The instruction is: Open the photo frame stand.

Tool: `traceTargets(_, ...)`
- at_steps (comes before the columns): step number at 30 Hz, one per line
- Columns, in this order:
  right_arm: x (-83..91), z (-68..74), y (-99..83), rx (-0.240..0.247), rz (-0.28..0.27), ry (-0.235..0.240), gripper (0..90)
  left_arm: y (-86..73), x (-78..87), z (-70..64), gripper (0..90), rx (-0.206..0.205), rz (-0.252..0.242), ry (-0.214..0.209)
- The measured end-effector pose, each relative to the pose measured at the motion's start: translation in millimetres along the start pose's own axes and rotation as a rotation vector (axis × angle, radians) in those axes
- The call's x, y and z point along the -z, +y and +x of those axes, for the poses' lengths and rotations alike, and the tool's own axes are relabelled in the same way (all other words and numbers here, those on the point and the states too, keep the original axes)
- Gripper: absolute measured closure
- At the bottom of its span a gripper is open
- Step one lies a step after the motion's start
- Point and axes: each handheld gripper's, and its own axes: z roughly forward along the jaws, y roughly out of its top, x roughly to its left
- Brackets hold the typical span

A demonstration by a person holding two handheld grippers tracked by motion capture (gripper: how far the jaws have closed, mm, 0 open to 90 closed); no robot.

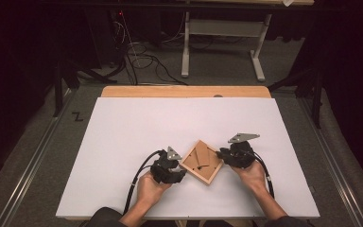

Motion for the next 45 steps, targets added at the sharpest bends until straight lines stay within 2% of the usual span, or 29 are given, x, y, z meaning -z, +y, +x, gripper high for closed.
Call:
traceTargets(5,0.0,-2.1,-0.6,-0.006,-0.004,-0.002,79.6,0.0,0.2,-0.6,54.7,-0.005,-0.006,-0.006)
traceTargets(18,-0.8,-5.8,-2.1,-0.007,-0.008,0.023,80.5,0.2,2.1,-1.2,52.4,-0.009,-0.027,-0.011)
traceTargets(27,-1.4,-9.4,-3.4,-0.029,-0.014,0.044,80.6,0.1,3.2,-1.7,51.6,-0.017,-0.036,-0.01)
traceTargets(45,-2.0,-12.0,-3.6,-0.029,-0.016,0.048,81.1,-0.2,2.3,-2.1,48.2,-0.032,-0.034,0.001)
